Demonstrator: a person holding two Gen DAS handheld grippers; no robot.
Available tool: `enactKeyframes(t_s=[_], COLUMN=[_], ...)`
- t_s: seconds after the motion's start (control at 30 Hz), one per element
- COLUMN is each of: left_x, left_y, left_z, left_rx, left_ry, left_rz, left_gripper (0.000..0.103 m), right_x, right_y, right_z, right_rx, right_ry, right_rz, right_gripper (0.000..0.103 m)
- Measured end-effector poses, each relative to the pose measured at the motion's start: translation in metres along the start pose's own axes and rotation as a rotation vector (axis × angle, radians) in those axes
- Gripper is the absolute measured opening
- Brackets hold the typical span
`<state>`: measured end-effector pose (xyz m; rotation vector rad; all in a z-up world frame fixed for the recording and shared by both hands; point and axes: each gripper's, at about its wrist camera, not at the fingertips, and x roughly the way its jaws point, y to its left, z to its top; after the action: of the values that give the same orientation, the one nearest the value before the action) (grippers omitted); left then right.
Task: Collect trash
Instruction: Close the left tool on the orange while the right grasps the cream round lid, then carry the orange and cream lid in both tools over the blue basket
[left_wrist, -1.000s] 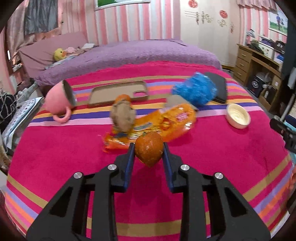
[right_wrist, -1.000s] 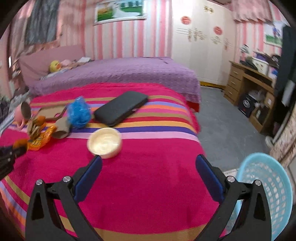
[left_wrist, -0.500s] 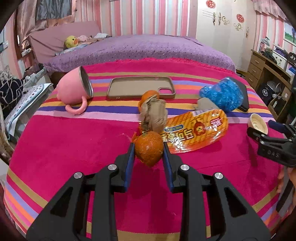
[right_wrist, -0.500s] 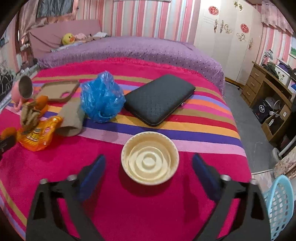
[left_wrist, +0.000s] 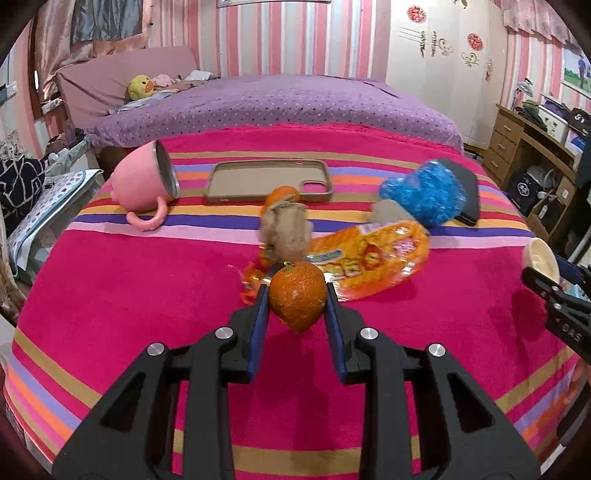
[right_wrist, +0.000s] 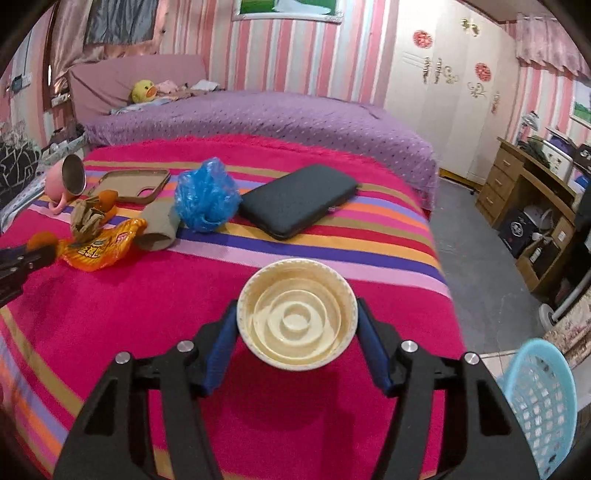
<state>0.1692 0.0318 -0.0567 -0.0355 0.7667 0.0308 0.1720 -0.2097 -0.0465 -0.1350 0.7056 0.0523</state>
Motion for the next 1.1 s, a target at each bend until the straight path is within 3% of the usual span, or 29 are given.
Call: enactKeyframes(t_s=[0.27, 0.43, 0.8, 1.1], left_x=[-0.025, -0.033, -0.024, -0.024], left_y=[-0.041, -0.065, -0.095, -0.126], left_z=[-0.013, -0.02, -0.024, -0.031], left_rx=[0.052, 0.09, 0.085, 0.128], left_ry=[-0.037, -0.065, -0.04, -0.047], left_rz=[-0.055, -0.06, -0.059, -0.065], left_gripper=[0.028, 0.028, 0.028, 0.028], right_x=[-0.04, -0.043, -0.049, -0.058], right_y=[-0.039, -0.057, -0.086, -0.135], right_z=[-0.02, -0.029, -0.036, -0.05], right_rx=[0.042, 0.061, 0.085, 0.133], right_ry=[-0.07, -0.085, -0.102, -0.103], right_rz=[-0.059, -0.063, -0.07, -0.113], right_gripper=[0.061, 0.061, 0.061, 0.061])
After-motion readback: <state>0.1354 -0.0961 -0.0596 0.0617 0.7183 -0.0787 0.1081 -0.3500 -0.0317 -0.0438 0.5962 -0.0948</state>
